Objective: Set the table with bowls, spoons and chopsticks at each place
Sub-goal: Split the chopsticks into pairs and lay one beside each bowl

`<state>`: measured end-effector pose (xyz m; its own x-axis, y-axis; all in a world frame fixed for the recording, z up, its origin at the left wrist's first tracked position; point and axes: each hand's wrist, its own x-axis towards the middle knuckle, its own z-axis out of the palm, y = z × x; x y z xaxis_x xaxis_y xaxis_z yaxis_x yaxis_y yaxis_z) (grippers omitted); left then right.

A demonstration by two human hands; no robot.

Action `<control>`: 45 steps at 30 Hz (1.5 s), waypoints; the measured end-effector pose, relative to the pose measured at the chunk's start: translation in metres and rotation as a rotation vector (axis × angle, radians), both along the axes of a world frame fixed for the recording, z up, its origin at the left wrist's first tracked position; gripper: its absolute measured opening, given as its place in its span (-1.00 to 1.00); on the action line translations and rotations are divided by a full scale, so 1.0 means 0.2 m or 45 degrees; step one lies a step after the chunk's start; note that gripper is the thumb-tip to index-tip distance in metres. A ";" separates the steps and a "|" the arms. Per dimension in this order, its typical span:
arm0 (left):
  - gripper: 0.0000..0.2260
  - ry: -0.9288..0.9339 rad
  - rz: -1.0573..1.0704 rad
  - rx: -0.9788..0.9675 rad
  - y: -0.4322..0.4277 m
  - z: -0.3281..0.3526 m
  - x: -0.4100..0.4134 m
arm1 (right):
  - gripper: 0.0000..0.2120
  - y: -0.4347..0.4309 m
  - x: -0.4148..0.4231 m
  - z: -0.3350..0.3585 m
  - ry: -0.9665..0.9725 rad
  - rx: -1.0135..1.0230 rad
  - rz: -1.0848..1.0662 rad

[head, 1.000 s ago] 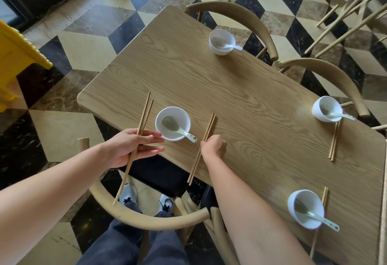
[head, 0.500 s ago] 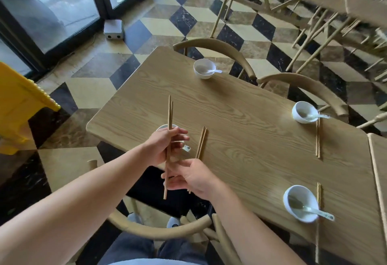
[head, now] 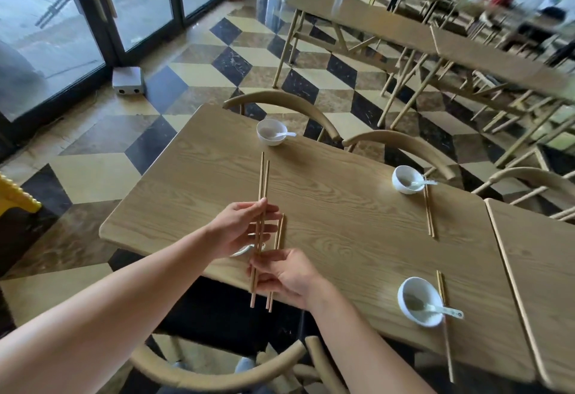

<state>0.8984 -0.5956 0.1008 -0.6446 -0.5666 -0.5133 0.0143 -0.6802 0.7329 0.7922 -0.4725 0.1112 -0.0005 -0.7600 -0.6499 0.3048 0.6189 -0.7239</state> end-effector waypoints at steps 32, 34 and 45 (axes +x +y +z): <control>-0.83 -0.072 -0.669 0.095 -0.12 -0.12 0.22 | -0.84 0.09 0.28 0.00 -0.016 0.194 -0.056; -0.82 -0.108 -0.642 0.040 -0.12 -0.12 0.16 | -0.85 0.07 0.23 -0.02 0.043 0.176 -0.050; -0.91 -0.179 -0.355 0.004 -0.16 -0.12 -0.36 | -0.73 0.05 -0.32 -0.10 -0.129 0.110 -0.136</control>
<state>0.8263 -0.6276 0.0773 -0.6972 -0.3765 -0.6101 -0.2745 -0.6460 0.7123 0.7289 -0.4620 0.0922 -0.0097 -0.7006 -0.7134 0.4407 0.6375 -0.6320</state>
